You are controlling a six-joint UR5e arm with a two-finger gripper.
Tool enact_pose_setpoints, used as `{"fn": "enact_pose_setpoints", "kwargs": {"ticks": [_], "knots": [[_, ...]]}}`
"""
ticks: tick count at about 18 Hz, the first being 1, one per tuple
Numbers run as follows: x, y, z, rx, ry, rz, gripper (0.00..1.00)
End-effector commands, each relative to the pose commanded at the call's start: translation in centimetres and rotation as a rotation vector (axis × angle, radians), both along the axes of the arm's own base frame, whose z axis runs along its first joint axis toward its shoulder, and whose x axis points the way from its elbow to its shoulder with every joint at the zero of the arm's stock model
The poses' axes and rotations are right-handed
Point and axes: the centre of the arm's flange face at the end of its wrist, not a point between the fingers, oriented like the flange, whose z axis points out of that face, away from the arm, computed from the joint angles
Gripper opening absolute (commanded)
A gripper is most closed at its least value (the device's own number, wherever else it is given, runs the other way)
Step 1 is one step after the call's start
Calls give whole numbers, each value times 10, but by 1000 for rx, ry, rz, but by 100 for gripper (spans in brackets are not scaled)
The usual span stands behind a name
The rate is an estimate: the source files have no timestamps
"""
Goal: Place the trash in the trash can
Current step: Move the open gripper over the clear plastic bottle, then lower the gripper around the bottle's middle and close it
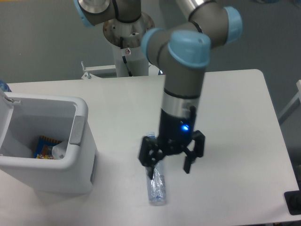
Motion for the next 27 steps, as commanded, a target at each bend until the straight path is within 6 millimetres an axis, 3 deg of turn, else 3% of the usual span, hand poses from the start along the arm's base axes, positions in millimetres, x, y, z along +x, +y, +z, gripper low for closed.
{"fn": "enact_pose_setpoints", "kwargs": {"ticks": [5,11,15,18,27], "knots": [[-10,10,-37,-49,-13,-1,100],[-4,20,-70,-51,-27,-14,100],[4,33,-96,-99,-31,-47,100],[23,53,-114,-144,-12,-126,100],[33,58,-141,-280,-113,-276,100]]}}
